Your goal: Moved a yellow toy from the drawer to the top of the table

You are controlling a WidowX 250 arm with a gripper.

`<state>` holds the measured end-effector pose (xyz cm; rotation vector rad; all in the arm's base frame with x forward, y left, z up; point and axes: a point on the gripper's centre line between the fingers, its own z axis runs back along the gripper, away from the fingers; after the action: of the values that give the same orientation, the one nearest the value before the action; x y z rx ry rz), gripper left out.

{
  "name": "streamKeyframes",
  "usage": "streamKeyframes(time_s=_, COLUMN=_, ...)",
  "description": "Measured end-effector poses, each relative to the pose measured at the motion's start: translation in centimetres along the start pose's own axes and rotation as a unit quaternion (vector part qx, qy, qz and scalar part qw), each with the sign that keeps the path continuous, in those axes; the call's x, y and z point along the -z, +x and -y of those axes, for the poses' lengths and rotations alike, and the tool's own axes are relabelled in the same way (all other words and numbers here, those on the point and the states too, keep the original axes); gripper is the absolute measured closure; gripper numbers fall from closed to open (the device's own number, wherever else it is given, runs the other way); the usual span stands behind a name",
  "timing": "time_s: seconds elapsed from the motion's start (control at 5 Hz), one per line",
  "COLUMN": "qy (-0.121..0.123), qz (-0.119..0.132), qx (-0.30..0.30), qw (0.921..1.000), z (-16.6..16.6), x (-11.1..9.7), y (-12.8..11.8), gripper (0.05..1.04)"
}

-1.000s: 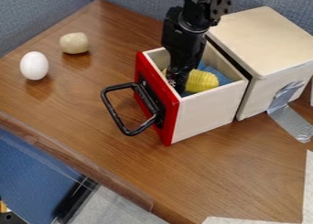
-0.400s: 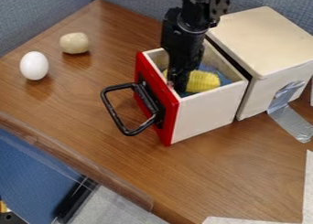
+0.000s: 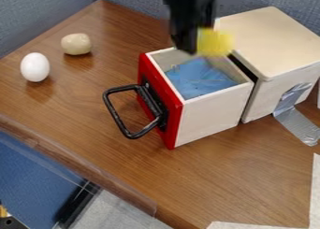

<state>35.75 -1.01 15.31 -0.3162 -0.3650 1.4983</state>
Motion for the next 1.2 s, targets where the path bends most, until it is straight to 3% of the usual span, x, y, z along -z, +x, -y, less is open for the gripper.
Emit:
streamKeyframes(time_s=0.2, qy=0.009, qz=0.029, qx=-0.001, qw=0.9995, z=0.4, x=-1.2, y=3.7, gripper=0.484)
streamKeyframes(time_s=0.4, qy=0.034, qz=0.072, qx=0.010, qw=0.9968, z=0.4, x=-0.9, y=7.6, gripper=0.485)
streamKeyframes(time_s=0.6, qy=0.063, qz=0.105, qx=0.025, qw=0.9921, z=0.2, x=0.8, y=11.2, gripper=0.486)
streamKeyframes(time_s=1.0, qy=0.118, qz=0.156, qx=0.113, qw=0.9741, z=-1.2, x=7.7, y=13.3, gripper=0.486)
streamKeyframes(time_s=1.2, qy=0.118, qz=0.148, qx=0.128, qw=0.9736, z=-0.8, x=10.8, y=12.7, gripper=0.486)
